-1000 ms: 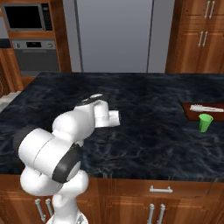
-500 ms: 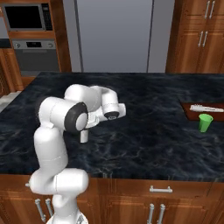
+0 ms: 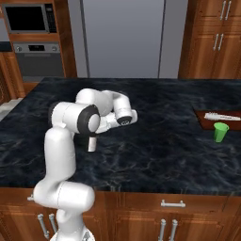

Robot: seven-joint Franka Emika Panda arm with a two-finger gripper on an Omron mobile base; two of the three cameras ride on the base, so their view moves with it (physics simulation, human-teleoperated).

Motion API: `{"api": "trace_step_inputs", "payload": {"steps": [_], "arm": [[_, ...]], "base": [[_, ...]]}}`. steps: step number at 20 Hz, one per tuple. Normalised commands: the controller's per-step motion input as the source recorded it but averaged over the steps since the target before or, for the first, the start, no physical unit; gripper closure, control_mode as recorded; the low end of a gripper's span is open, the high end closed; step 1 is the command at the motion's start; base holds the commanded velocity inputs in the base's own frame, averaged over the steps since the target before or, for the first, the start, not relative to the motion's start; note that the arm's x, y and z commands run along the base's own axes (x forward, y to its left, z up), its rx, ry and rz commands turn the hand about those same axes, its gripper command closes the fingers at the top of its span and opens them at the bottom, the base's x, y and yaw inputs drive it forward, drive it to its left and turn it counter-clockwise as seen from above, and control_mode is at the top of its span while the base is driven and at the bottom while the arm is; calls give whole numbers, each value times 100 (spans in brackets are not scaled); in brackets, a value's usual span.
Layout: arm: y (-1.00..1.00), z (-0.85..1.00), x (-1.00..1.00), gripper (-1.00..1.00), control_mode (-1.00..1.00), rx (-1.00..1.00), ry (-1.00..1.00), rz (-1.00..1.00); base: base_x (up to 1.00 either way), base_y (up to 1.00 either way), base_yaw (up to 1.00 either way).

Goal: Place the drinks on the dining counter in a tight cluster.

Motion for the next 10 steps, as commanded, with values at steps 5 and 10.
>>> {"api": "trace_step_inputs", "payload": {"steps": [5,10], "arm": [[27,-56,-36,100,-100,-6,-3,-1],[10,-53,-46,100,-100,-6,-11,-14]], "base": [[0,0,0],[0,0,0]]}}
